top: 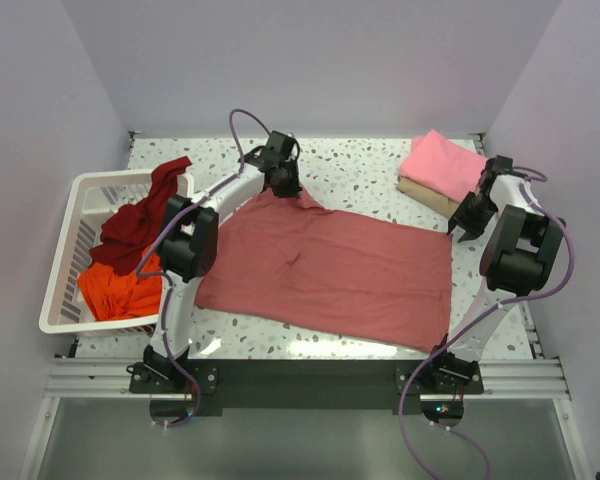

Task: Fold and stack the t-shirts
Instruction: Fold the tshirt

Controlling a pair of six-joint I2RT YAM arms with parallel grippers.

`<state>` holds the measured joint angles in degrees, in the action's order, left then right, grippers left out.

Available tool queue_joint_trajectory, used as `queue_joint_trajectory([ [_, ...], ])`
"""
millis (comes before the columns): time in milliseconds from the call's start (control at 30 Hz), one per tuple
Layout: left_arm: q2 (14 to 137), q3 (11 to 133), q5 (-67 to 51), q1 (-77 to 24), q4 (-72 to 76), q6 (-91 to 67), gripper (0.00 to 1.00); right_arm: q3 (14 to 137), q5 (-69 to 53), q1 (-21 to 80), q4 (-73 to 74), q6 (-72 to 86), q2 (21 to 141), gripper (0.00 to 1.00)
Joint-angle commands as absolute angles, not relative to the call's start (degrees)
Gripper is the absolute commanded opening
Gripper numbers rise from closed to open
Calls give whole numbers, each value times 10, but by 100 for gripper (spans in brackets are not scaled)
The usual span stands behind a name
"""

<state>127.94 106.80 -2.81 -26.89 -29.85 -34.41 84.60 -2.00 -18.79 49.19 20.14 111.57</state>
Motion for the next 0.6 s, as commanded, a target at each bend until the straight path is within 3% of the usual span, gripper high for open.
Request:
queue_joint_trajectory([
  [0, 1238, 1070, -38, -268, -308, -362, 0, 874, -12, -189, 468, 212, 1129, 40],
  [567, 1226, 1070, -25, -266, -345, -352, 0, 852, -37, -188, 418, 220, 1169, 40],
])
